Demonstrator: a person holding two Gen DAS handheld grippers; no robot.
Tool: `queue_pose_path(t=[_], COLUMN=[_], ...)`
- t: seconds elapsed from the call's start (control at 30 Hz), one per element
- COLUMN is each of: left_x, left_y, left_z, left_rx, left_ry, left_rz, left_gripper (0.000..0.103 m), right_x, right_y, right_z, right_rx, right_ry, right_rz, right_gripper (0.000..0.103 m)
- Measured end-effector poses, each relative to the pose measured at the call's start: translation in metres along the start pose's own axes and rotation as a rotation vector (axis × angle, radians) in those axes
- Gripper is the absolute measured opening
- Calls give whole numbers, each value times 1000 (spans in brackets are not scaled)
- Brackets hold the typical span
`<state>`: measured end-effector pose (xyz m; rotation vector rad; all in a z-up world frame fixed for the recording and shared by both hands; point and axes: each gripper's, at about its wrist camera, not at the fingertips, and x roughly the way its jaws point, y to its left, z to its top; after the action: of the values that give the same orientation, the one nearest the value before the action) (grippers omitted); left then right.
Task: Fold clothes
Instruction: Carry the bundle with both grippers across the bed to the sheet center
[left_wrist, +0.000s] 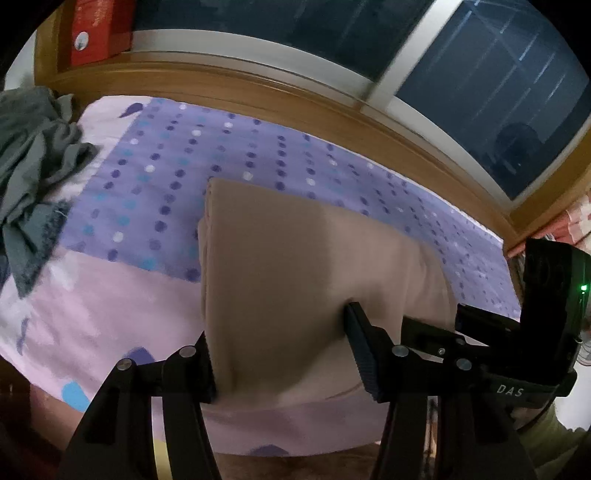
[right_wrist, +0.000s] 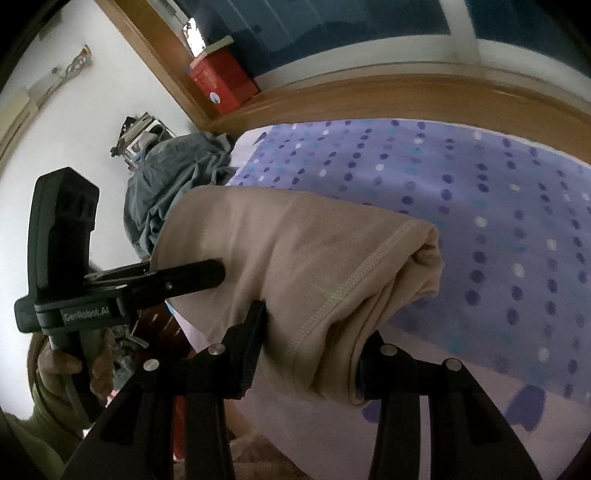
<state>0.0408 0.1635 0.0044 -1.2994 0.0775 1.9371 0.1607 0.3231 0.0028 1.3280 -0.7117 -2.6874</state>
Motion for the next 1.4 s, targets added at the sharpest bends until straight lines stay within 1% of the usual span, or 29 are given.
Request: queue_pose_path(t=[0.07, 0.2, 0.33, 0.43, 0.57, 0.67, 0.77, 0.9, 1.03, 1.13, 1.23, 1.27, 1.37, 1.4], left_x=[1, 10, 20, 26, 37, 46, 56, 70, 76, 76, 71, 68, 47, 40], left_y=[13, 40, 74, 98, 128, 143, 153, 158, 156, 155, 155, 154, 145, 142], left_z=[7, 26, 56, 77, 101, 117, 131, 139, 142, 142, 139, 139, 153, 157], left_rx=[0, 14, 77, 140, 157, 167, 170, 131, 139, 142, 135, 133, 162, 172], left_ry=[1, 8, 50, 61, 75, 62, 51, 43, 16, 24, 46, 48, -14, -35], left_rz=[-8, -47, -86, -102, -124, -134, -152, -167, -170, -159, -158, -159, -151, -148], left_gripper=[57, 57, 57, 57, 57, 57, 57, 57, 57, 57, 57, 57, 57, 57], right_x=[9, 28, 55, 78, 107, 125, 138, 149, 154, 157, 155, 153, 139, 130], right_y=[8, 19, 34, 45, 59, 63, 60, 48, 35, 25, 26, 28, 38, 42], right_z=[8, 26, 45, 61, 81, 98, 113, 129, 135, 136, 132, 131, 149, 159], right_rx=[-15, -4, 56, 100, 112, 115, 113, 94, 105, 128, 132, 130, 89, 55], right_ry=[1, -13, -36, -55, -81, -90, -86, -70, -65, -46, -32, -35, -89, -122], right_rz=[-15, -49, -94, -123, -174, -201, -222, -235, -204, -167, -150, -148, -148, -148], right_gripper=[41, 41, 41, 41, 41, 41, 41, 41, 41, 41, 41, 41, 41, 41])
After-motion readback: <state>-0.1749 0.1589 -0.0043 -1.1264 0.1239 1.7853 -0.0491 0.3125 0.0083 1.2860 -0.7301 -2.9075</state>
